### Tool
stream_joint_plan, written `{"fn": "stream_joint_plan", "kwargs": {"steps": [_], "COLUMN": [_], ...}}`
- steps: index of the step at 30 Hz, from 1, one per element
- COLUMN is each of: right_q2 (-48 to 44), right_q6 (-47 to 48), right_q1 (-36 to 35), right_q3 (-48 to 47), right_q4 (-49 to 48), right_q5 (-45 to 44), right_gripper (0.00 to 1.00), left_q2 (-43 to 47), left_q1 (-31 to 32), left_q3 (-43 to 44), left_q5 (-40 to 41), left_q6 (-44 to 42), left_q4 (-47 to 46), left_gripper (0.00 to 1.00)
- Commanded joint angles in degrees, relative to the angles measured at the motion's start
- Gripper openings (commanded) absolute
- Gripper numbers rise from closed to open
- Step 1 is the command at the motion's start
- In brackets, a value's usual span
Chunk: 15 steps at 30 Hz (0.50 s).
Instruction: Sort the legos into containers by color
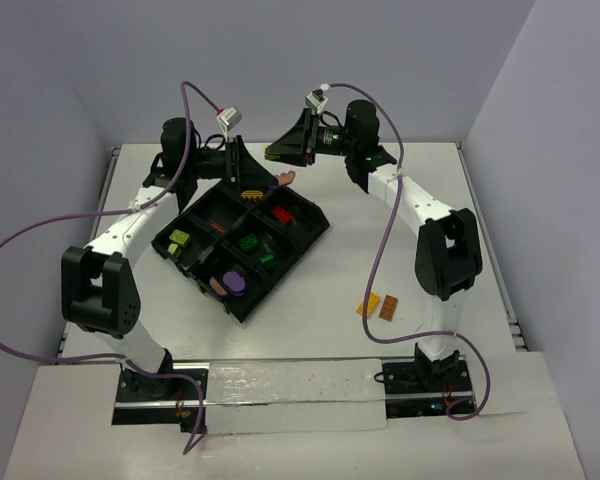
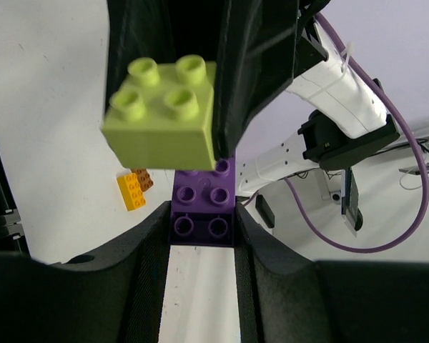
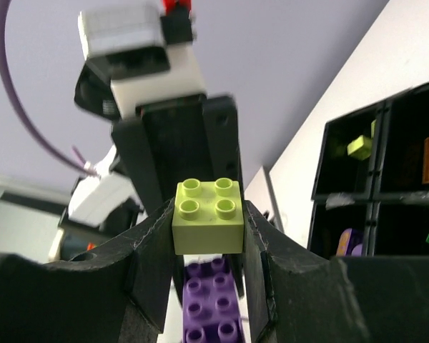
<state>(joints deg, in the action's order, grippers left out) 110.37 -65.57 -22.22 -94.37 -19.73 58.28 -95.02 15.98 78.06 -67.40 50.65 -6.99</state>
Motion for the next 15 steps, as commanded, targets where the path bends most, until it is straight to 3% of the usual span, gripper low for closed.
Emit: {"fn": "stream_joint_plan", "kwargs": {"steps": [1, 4, 10, 14, 15], "right_q2": [-3.02, -4.16, -8.87, -12.52, -13.15], "right_q6": [-0.27, 0.84, 10.28, 11.08, 11.94], "right_q1": [0.43, 0.68, 5.66, 9.36, 9.99], "right_q3": [-0.28, 0.74, 2.7, 6.77, 7.18], "right_q4": [-1.9, -0.05, 16.16, 19.44, 20.92], "right_q5": [-4.29, -5.42, -19.79, -25.89, -27.15], "right_gripper": [0.0, 0.0, 0.0, 0.0, 0.0], "left_q2": [2.65, 3.08, 11.12, 16.5, 17.93], "left_q1": [0.46, 0.46, -0.78, -3.06, -3.98], "left_q3": [1.78, 1.83, -4.2, -6.1, -6.27], "left_q5": [0.39, 0.68, 7.52, 18.4, 24.79], "left_q6": [-2.45, -3.65, -13.71, -20.05, -21.65], "left_q4": [1.42, 3.38, 24.07, 38.78, 42.1], "left_gripper": [0.0, 0.0, 0.0, 0.0, 0.0]}}
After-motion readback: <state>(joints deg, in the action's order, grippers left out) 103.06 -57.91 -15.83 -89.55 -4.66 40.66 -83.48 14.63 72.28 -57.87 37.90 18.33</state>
